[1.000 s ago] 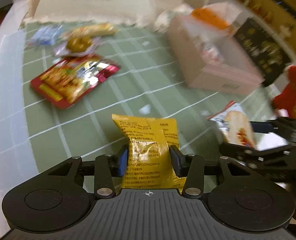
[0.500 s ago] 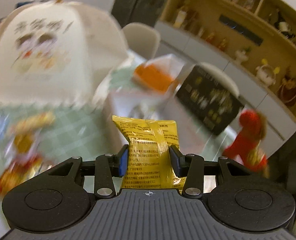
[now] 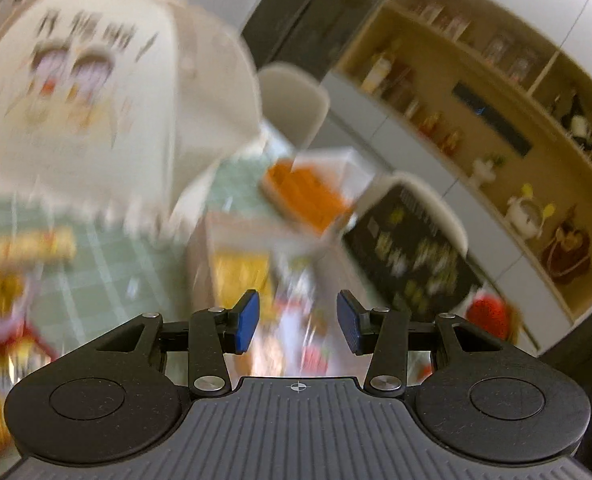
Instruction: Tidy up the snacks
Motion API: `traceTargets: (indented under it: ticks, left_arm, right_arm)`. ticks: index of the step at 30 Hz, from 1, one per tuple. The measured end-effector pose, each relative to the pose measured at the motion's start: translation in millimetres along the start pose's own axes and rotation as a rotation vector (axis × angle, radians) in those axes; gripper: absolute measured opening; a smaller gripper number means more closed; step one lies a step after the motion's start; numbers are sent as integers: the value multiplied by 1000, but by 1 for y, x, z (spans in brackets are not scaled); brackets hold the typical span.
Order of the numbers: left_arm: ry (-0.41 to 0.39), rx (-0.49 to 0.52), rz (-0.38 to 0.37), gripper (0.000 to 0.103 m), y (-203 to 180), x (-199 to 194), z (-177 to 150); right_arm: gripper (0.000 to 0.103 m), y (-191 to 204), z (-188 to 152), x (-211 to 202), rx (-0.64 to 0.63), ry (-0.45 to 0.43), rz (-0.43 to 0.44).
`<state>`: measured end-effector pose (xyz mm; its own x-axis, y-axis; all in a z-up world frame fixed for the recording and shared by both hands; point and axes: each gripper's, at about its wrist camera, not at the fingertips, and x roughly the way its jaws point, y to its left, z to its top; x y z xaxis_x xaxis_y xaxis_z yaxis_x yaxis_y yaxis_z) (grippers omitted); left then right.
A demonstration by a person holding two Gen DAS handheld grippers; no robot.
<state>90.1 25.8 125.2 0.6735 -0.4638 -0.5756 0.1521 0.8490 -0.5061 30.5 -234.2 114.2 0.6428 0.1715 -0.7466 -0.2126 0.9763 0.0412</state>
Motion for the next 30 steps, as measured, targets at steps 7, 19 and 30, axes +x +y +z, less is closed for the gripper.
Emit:
traceTargets:
  ticks: [7,19,30]
  left_arm:
    - [121,-57,7,48,22,2,-47]
    - [19,-222,233,47,119,-61,-64]
    - [-259,-259,467,47,237,-79,41]
  right_arm:
    - [84,-7,127,-6,34,-171,82]
    - [84,15,164,58,136,12,182]
    - [84,165,155,129,-68,195,296]
